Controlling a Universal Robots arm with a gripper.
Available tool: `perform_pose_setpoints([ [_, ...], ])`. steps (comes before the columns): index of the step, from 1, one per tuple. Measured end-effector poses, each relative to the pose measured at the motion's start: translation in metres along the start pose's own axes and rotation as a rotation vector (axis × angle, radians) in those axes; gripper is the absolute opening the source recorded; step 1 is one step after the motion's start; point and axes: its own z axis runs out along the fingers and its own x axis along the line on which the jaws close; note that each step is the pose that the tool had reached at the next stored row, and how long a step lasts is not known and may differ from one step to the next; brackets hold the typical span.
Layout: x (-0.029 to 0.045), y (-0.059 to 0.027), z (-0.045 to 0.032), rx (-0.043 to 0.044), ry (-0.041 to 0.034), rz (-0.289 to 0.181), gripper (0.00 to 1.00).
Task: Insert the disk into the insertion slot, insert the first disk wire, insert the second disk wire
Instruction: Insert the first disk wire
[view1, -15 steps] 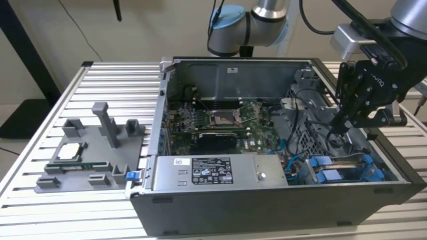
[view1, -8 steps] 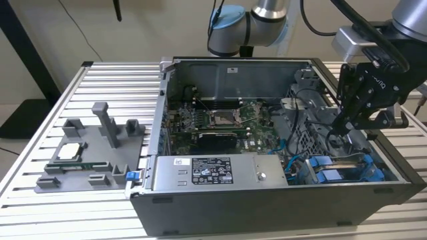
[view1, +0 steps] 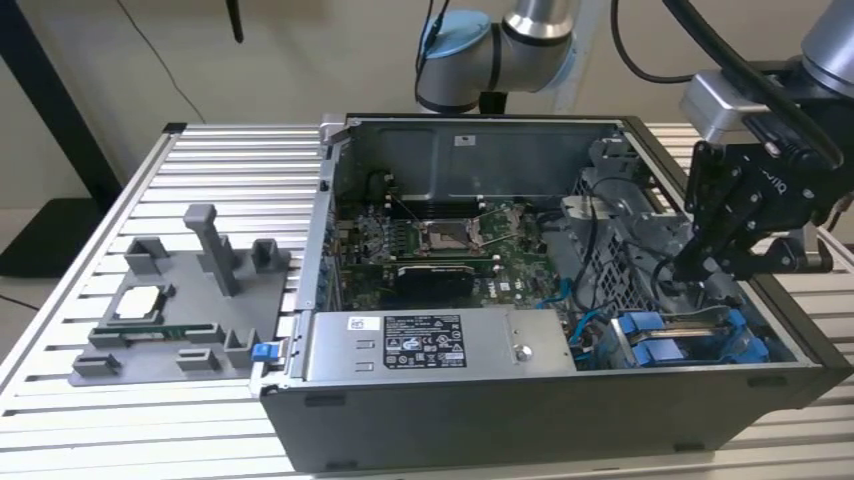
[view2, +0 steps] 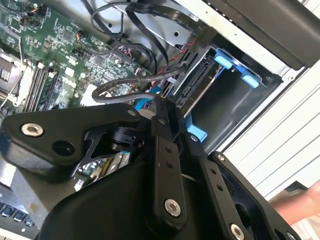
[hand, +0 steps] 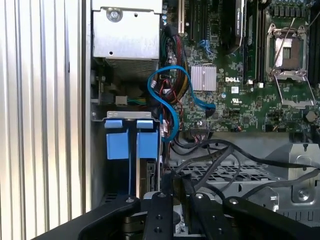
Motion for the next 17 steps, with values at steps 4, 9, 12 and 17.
perform_pose_setpoints([
  [4, 0.0074, -0.0045, 0.0023, 0.0000, 0.0000, 0.000, 0.00],
  [9, 0.0162, -0.0093, 0.0049, 0.0000, 0.0000, 0.000, 0.00],
  [12, 0.0196, -0.0114, 0.0057, 0.0000, 0.0001, 0.000, 0.00],
  [17, 0.0199, -0.0118, 0.0058, 0.0000, 0.0000, 0.000, 0.00],
])
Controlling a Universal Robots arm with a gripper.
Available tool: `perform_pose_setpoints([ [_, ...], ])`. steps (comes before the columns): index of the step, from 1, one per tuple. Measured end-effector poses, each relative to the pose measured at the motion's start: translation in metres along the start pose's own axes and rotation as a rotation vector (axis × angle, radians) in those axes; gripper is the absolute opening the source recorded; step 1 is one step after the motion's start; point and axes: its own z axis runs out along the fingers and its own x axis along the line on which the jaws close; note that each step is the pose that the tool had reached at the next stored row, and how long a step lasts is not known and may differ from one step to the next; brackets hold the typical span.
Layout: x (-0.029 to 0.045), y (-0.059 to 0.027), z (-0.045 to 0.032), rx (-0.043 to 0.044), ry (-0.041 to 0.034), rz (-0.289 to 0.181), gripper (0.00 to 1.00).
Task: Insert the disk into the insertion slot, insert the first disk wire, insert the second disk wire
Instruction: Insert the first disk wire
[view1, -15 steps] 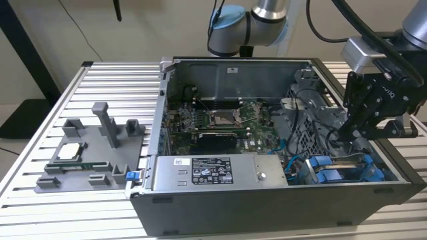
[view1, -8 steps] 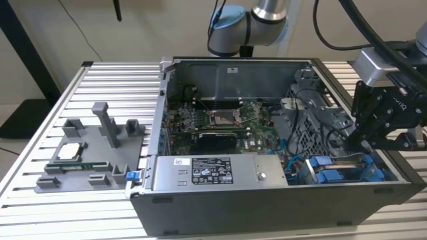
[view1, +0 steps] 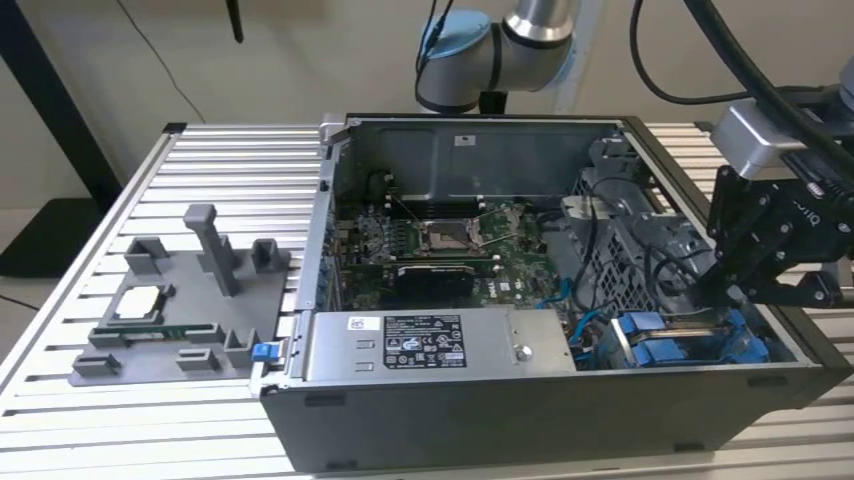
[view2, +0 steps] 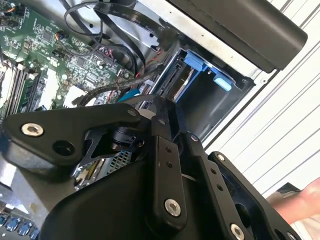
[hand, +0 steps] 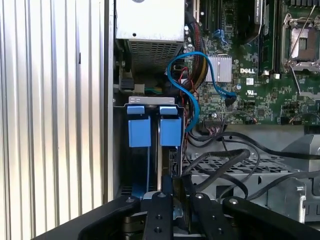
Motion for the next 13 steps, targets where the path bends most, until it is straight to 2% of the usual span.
perform_pose_setpoints([
  [9, 0.0010, -0.0005, 0.0016, 0.0001, 0.0000, 0.000, 0.00],
  [13, 0.0015, -0.0012, 0.0062, 0.0066, -0.0001, -0.001, 0.00],
])
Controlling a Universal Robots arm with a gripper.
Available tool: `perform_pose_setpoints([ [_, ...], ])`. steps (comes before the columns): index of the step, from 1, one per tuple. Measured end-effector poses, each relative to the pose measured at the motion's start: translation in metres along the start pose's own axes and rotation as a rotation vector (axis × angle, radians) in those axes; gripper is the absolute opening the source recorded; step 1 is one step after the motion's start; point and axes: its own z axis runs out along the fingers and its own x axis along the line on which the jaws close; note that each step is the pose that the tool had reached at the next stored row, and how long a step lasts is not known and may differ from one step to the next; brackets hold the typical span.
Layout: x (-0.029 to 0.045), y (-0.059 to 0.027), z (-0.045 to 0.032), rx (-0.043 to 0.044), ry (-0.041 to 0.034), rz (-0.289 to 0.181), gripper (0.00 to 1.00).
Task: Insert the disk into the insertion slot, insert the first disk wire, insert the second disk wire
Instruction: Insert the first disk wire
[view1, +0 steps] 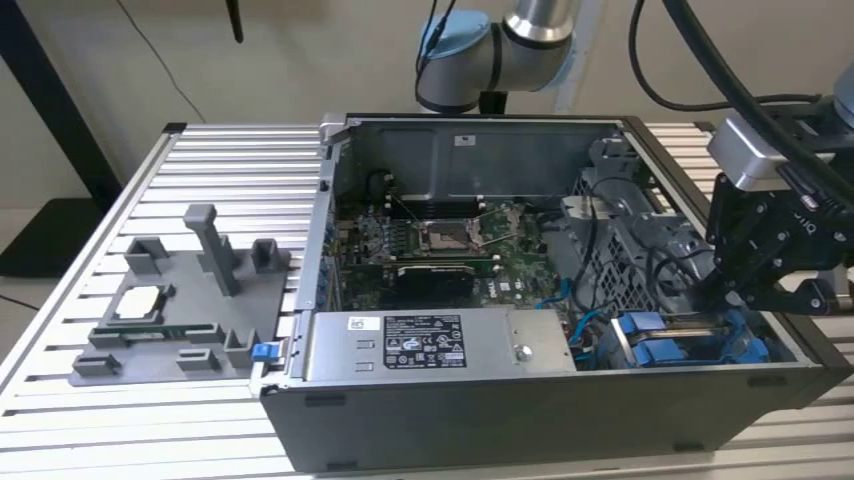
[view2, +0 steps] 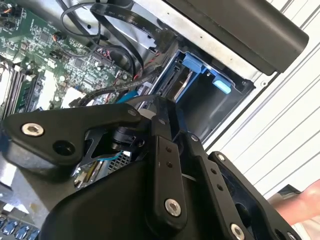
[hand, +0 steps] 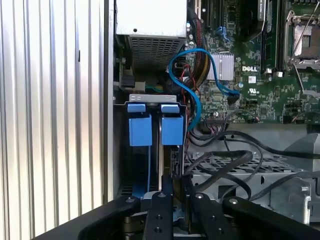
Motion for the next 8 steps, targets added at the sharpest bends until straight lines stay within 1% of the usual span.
perform_pose_setpoints([
  [3, -0.0001, -0.0007, 0.0030, 0.0097, 0.0001, -0.001, 0.00],
  [8, -0.0030, -0.0042, 0.0095, 0.0111, -0.0003, -0.001, 0.00],
])
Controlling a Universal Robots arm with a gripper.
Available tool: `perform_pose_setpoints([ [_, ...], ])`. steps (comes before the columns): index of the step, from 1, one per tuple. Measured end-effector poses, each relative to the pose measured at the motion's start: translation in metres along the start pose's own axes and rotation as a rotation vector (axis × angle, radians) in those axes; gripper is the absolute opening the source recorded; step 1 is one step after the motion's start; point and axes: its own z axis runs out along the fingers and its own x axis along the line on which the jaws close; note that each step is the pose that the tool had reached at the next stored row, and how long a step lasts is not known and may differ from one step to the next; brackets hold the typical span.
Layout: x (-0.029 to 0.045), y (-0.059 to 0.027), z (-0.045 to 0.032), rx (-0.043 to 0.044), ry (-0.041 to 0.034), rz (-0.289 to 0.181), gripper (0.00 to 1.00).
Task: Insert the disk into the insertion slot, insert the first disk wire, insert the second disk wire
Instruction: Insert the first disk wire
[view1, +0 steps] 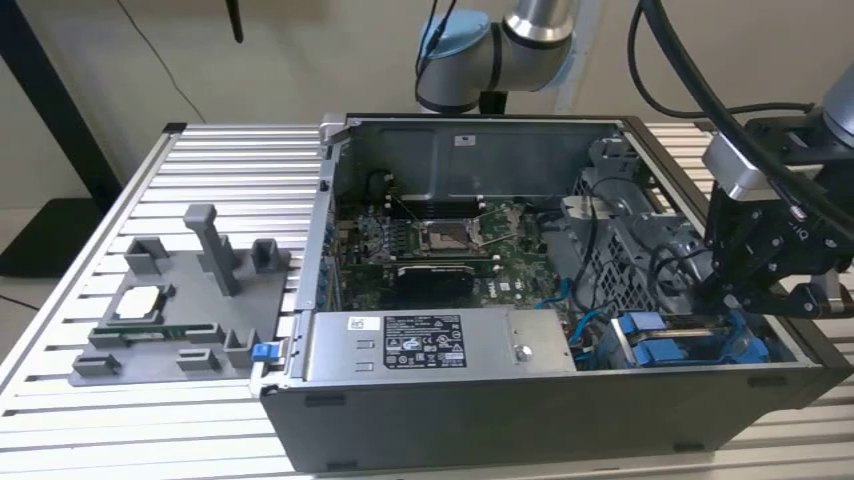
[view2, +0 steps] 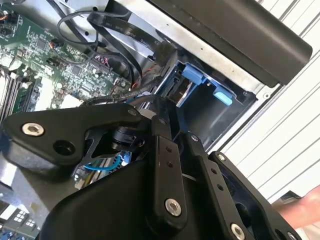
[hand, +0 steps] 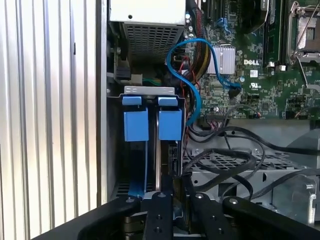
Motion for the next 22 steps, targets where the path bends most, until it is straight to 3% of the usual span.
perform_pose_setpoints([
  [22, -0.0020, -0.0058, 0.0098, 0.0038, 0.0022, 0.004, 0.00],
])
